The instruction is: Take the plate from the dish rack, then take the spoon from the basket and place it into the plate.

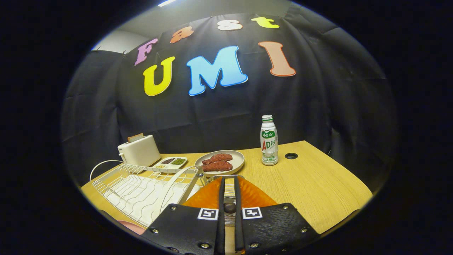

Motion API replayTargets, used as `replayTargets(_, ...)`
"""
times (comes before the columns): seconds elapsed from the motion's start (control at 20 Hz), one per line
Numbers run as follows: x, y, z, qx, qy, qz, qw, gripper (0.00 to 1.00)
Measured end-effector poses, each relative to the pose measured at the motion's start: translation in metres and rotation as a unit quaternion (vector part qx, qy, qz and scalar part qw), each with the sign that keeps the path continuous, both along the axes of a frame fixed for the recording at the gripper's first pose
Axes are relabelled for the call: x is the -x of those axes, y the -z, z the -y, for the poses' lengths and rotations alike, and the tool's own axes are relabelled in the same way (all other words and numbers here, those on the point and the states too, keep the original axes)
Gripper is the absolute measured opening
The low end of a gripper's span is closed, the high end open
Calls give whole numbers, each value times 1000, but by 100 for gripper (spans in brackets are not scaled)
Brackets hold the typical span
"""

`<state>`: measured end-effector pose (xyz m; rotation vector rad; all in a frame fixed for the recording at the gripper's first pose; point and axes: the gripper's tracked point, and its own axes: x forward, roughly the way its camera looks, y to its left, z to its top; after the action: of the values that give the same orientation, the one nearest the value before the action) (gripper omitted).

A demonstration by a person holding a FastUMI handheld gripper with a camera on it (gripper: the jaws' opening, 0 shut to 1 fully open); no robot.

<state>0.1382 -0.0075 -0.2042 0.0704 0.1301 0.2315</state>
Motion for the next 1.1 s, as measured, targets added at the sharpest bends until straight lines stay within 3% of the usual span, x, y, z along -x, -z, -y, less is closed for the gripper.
replayTargets(0.25,-8,-11,3,3,3,-22,1000,7)
replayTargets(0.45,1,-44,5,9,-1,-2,1000,7)
replayTargets(0.75,56,-98,-15,2,-50,20,999,7)
replayTargets(1.1,132,-117,-52,-5,-117,6,993,7)
